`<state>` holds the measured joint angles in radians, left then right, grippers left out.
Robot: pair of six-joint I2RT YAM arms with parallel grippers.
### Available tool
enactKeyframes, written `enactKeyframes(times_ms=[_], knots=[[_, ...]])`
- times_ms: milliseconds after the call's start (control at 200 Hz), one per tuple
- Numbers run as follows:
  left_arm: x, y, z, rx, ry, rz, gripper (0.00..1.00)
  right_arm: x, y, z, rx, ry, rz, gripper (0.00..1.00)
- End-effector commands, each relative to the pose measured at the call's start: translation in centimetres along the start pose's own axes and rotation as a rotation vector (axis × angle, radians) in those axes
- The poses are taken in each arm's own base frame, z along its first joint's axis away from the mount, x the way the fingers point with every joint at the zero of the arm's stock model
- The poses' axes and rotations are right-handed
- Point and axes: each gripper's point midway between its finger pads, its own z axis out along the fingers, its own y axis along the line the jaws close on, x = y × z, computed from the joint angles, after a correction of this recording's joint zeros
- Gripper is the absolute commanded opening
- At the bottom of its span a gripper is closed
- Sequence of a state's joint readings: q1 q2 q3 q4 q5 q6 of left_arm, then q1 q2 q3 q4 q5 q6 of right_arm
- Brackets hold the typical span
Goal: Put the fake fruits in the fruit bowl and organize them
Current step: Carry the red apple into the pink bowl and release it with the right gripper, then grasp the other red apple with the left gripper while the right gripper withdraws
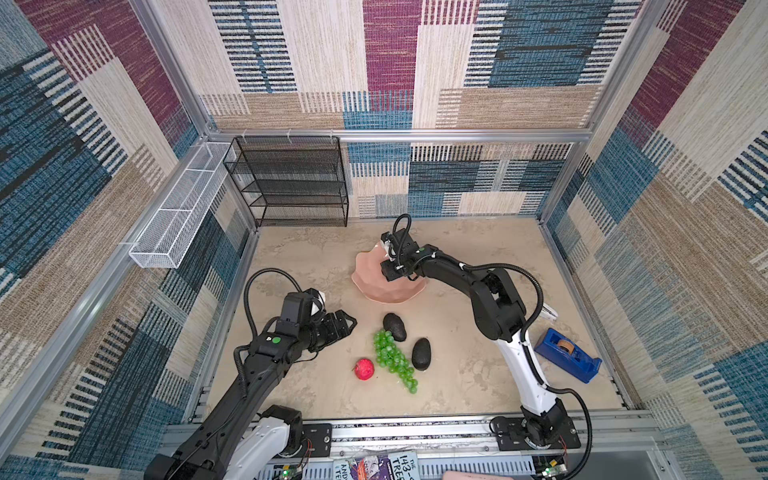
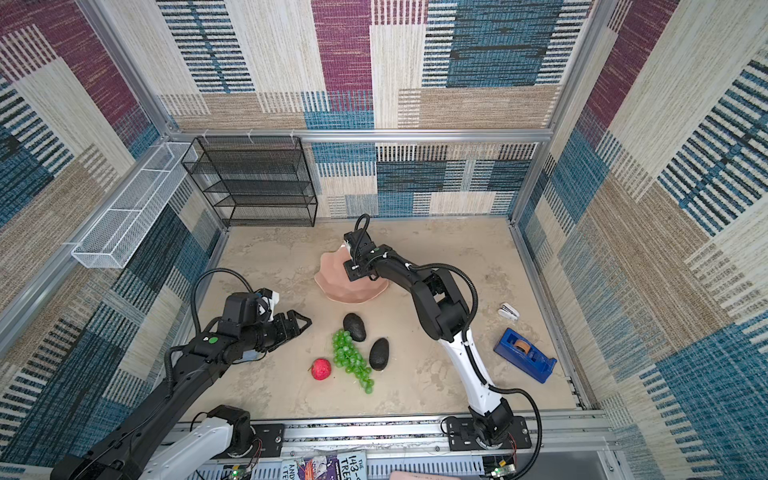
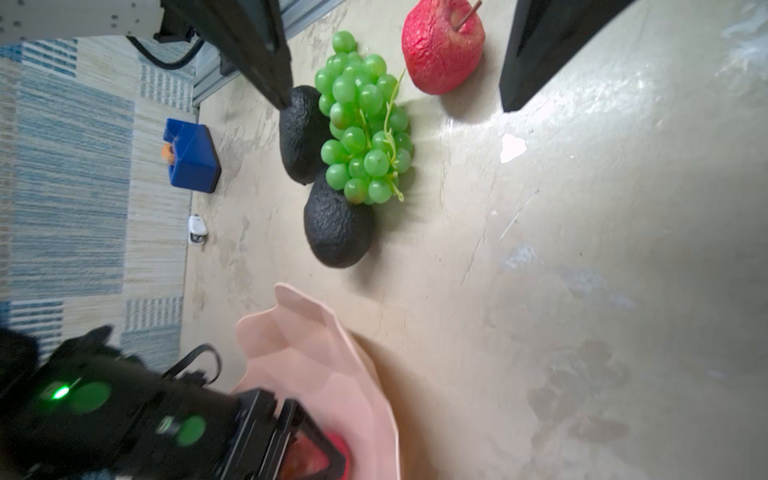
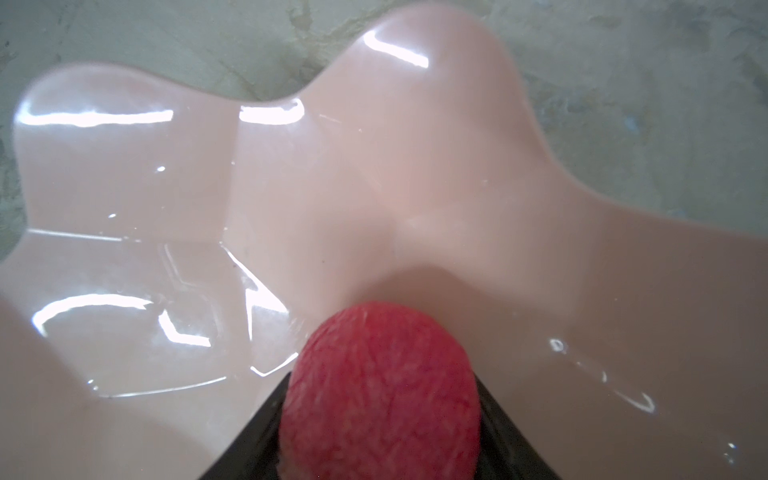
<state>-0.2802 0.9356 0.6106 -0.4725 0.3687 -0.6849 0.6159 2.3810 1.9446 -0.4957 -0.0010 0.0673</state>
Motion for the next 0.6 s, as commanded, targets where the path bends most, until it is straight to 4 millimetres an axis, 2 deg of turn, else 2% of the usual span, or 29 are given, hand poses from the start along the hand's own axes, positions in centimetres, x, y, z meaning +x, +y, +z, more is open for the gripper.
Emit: enactKeyframes(times_ms=[0, 125, 215, 301, 401, 411, 436, 526, 596], knots=[[1.6, 0.4, 0.7, -0.03, 0.046, -0.01, 0.82, -0.3, 0.0, -0.8, 0.0, 0.0, 0.003, 0.64], [3.3, 0.3, 1.5, -0.049, 0.1, 0.031, 0.82, -4.4, 0.1, -5.2, -0.019, -0.119, 0.033, 0.76], [4.3, 0.1, 1.9, -0.053, 0.133, 0.064, 0.82, -7.6, -0.1, -10.0, -0.025, -0.24, 0.065, 0.89], [5.1, -0.1, 2.2, -0.056, 0.156, 0.098, 0.82, -9.2, -0.5, -14.6, -0.028, -0.355, 0.098, 0.98], [6.1, -0.1, 2.6, -0.063, 0.192, 0.129, 0.82, -9.1, -0.7, -19.0, -0.04, -0.457, 0.14, 1.0], [6.3, 0.0, 2.7, -0.068, 0.199, 0.129, 0.82, -9.6, -0.7, -19.9, -0.045, -0.482, 0.144, 1.0], [6.5, 0.1, 2.8, -0.071, 0.207, 0.131, 0.83, -8.5, -0.8, -20.0, -0.048, -0.478, 0.154, 1.0], [7.4, 0.6, 3.3, -0.089, 0.241, 0.141, 0.84, -6.9, -0.9, -22.0, -0.069, -0.509, 0.186, 1.0], [8.0, 0.7, 3.6, -0.097, 0.267, 0.151, 0.84, -5.3, -1.2, -22.2, -0.061, -0.496, 0.21, 1.0]])
